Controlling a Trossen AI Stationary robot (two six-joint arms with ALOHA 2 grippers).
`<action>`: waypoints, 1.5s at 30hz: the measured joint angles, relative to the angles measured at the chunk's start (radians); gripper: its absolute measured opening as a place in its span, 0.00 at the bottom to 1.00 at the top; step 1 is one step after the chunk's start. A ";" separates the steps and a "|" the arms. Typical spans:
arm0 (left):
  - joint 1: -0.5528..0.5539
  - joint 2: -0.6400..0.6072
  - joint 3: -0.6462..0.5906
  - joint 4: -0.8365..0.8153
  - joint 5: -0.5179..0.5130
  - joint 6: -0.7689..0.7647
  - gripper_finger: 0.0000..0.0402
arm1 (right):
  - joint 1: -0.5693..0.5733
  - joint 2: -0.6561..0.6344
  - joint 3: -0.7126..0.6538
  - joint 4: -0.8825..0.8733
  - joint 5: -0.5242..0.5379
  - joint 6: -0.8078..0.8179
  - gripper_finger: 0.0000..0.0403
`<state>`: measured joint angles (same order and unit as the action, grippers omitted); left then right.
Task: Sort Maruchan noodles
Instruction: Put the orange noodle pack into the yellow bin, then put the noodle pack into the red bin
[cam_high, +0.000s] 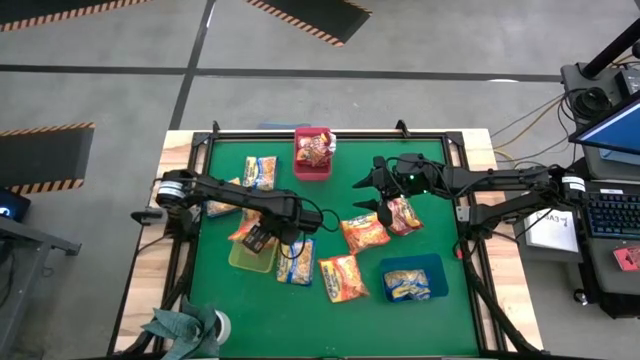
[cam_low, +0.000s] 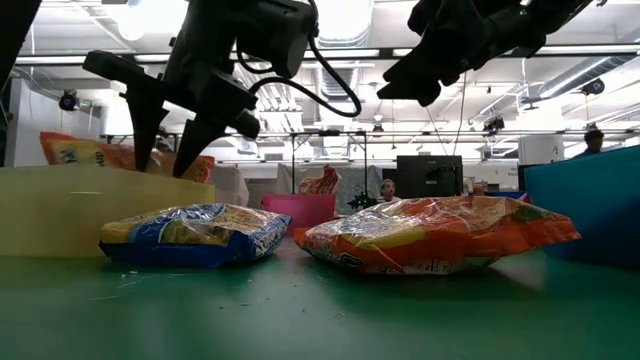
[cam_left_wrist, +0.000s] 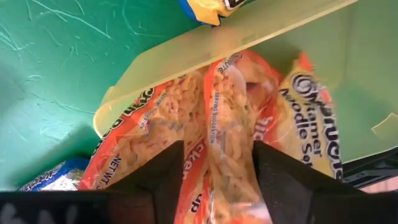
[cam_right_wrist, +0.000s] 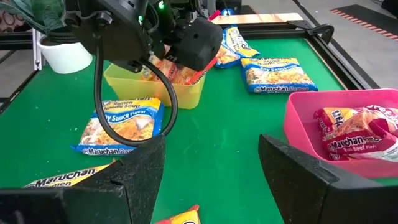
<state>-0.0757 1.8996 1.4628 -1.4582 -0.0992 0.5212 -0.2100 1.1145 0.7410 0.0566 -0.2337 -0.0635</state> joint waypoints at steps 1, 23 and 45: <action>0.000 0.000 0.000 0.000 -0.004 -0.005 0.46 | 0.000 0.000 0.000 0.000 0.000 0.000 0.61; 0.027 -0.313 0.059 0.257 -0.052 -0.141 0.46 | 0.005 0.000 -0.010 0.007 0.002 0.233 0.61; 0.038 -0.790 -0.511 1.072 -0.082 -0.106 0.36 | 0.118 0.163 0.098 -0.565 -0.051 0.917 0.43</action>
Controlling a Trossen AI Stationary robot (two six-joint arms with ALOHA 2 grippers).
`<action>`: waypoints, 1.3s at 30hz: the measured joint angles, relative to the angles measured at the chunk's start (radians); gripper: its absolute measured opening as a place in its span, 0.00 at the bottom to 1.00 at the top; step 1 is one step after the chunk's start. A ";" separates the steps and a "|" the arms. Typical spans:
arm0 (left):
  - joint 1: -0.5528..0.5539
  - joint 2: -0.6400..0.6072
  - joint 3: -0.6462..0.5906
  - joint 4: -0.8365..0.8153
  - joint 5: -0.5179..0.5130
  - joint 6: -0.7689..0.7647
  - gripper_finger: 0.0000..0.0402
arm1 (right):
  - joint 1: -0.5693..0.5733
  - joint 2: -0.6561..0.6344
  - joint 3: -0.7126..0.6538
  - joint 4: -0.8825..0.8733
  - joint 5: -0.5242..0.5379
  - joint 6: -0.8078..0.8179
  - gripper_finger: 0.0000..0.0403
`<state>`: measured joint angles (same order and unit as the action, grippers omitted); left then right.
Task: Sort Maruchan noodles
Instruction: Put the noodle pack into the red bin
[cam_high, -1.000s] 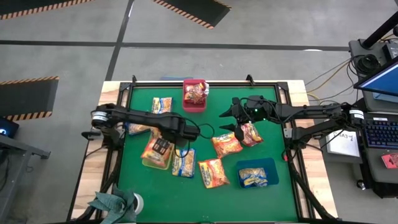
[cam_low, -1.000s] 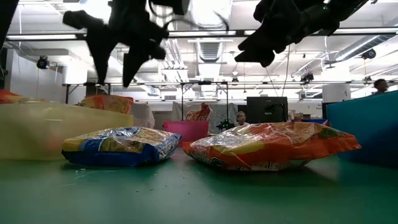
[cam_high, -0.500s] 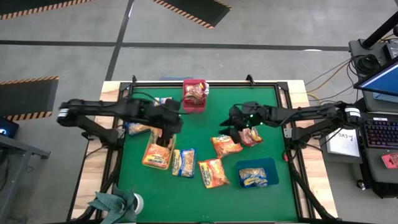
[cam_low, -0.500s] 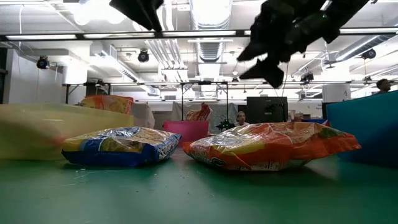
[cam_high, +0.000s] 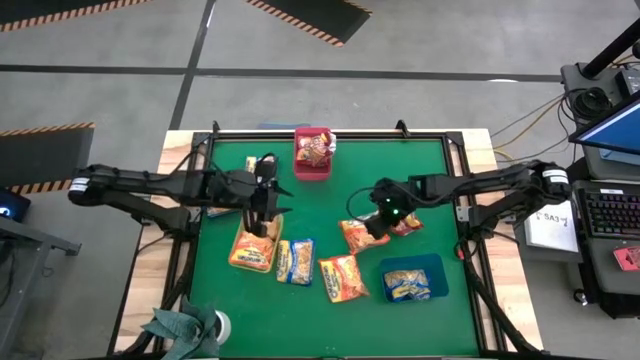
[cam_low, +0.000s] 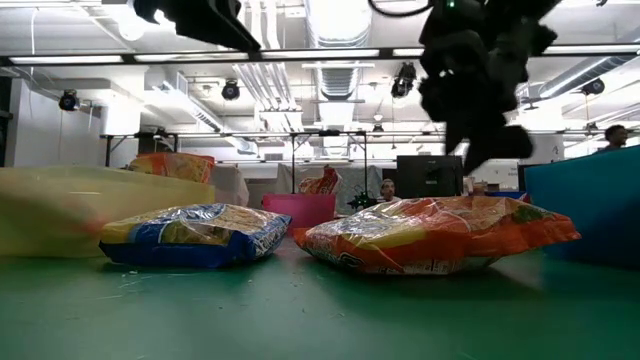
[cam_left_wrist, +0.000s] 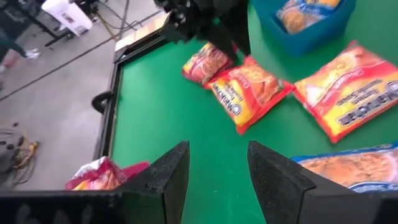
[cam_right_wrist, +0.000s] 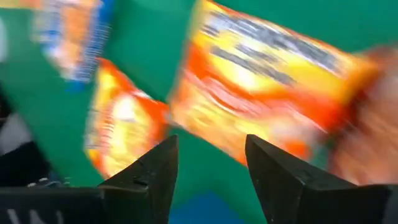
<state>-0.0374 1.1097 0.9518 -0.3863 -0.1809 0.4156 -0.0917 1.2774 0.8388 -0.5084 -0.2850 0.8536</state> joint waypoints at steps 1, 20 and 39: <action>0.000 -0.001 -0.007 0.004 -0.016 0.007 0.36 | -0.002 0.000 0.019 -0.071 0.010 0.019 0.42; 0.018 0.029 -0.024 0.025 -0.084 0.076 0.36 | -0.007 0.009 -0.054 -0.292 0.184 0.063 0.12; 0.022 0.032 -0.027 0.033 -0.082 0.004 0.36 | -0.115 0.022 0.011 0.119 0.435 -0.262 0.10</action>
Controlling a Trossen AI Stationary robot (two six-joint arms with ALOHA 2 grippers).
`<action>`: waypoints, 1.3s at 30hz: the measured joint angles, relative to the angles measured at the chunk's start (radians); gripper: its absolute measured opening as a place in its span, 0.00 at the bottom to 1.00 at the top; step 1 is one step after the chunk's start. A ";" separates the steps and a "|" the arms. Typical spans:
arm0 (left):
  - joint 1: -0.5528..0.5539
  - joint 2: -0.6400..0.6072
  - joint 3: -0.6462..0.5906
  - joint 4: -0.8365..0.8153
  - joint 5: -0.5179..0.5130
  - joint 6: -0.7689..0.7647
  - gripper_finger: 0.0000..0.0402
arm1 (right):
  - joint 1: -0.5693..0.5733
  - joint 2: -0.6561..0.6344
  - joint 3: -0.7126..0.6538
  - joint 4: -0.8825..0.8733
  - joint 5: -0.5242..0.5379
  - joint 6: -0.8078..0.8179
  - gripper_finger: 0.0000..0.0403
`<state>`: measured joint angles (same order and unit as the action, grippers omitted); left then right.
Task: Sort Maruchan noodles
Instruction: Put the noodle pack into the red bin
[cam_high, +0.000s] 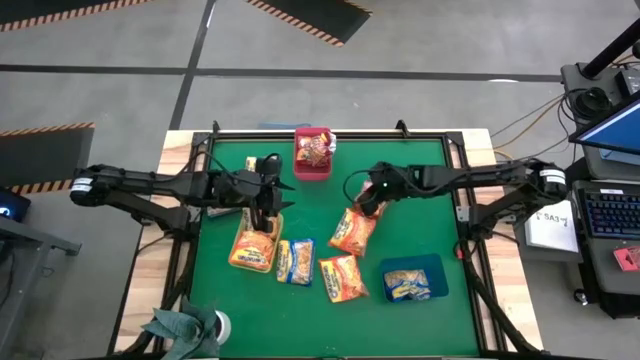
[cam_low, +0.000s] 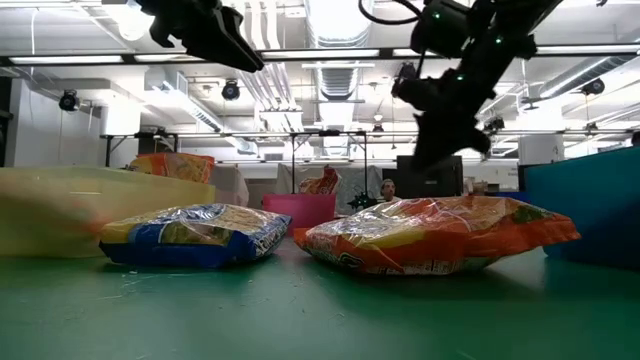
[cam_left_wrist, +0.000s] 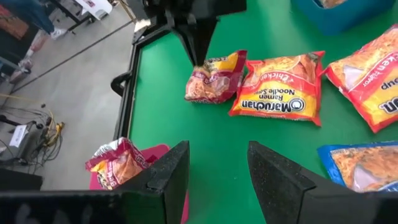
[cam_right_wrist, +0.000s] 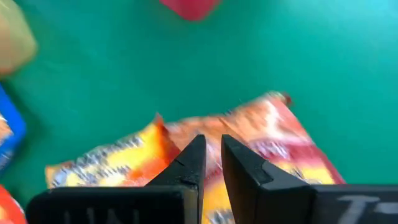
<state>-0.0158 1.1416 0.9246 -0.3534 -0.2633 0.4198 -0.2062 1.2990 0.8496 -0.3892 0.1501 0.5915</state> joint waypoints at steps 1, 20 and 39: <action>0.000 0.000 -0.002 -0.001 0.000 -0.005 0.36 | -0.007 -0.010 0.000 -0.035 0.000 0.010 0.10; 0.000 0.048 -0.005 0.028 0.000 -0.011 0.36 | -0.146 0.004 -0.001 -0.144 -0.095 -0.230 0.49; 0.009 -0.010 -0.005 0.031 -0.048 0.095 0.36 | -0.139 0.245 0.002 -0.015 -0.095 -0.414 0.14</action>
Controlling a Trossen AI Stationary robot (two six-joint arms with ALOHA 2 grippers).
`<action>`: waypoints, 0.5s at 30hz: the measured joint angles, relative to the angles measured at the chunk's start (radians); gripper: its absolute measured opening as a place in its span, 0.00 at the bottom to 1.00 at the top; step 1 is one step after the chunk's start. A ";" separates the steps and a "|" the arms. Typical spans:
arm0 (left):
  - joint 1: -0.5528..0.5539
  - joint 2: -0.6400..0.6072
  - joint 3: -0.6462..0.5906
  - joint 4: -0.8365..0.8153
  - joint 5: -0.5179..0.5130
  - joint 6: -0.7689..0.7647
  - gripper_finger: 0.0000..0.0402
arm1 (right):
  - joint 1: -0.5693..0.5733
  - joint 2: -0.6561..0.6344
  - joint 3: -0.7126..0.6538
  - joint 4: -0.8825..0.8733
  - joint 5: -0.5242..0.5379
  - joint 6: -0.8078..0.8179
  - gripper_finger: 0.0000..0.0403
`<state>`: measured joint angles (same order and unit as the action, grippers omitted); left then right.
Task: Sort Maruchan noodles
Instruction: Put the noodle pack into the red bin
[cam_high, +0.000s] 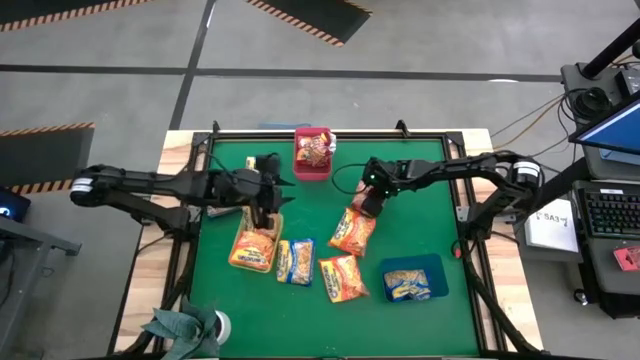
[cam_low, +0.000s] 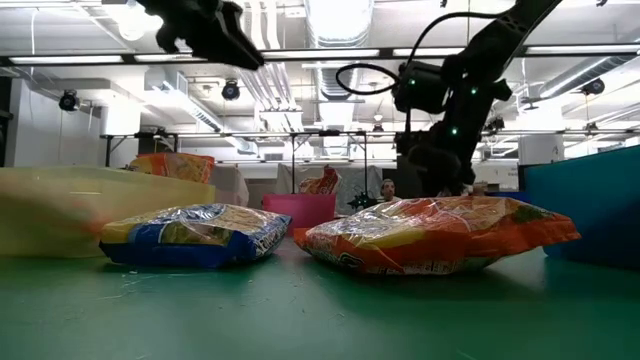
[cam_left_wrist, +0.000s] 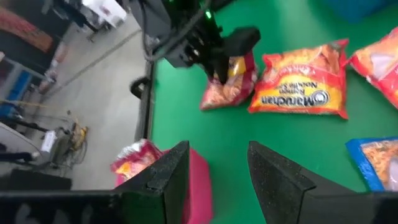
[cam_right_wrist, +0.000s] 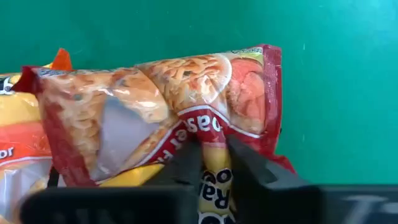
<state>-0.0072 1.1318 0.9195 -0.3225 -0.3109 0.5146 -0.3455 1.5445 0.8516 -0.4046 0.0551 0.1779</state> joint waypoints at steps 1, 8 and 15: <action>0.002 -0.017 0.000 0.000 0.012 0.006 0.36 | 0.000 -0.006 -0.001 -0.001 0.000 -0.001 0.09; 0.008 -0.138 0.000 0.005 0.121 -0.046 0.36 | 0.000 -0.122 -0.008 -0.021 -0.007 -0.023 0.02; 0.008 -0.245 -0.098 0.130 0.191 -0.078 0.36 | 0.000 -0.266 -0.046 0.140 -0.006 -0.022 0.02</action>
<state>0.0010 0.8871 0.8220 -0.1926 -0.1202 0.4362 -0.3452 1.2784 0.8055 -0.2646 0.0492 0.1558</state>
